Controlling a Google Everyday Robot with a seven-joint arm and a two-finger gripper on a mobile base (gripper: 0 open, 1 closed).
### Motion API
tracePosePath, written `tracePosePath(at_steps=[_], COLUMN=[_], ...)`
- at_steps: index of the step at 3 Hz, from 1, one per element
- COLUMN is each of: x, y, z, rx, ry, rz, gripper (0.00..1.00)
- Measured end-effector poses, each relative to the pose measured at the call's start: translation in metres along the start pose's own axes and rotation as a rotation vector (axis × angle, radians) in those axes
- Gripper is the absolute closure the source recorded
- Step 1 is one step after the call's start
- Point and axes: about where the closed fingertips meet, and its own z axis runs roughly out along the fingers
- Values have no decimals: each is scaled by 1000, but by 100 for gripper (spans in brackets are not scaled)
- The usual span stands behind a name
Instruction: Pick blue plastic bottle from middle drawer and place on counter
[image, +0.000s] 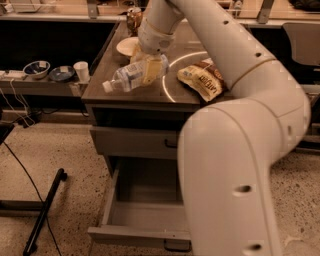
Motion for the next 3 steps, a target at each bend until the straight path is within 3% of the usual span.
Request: tracePosePath(at_steps=[1,3], x=[17,15], y=[-30,-41], z=[15,20], rx=[36,71], ry=[-2,-8], rz=[46,41], gripper=[73,26])
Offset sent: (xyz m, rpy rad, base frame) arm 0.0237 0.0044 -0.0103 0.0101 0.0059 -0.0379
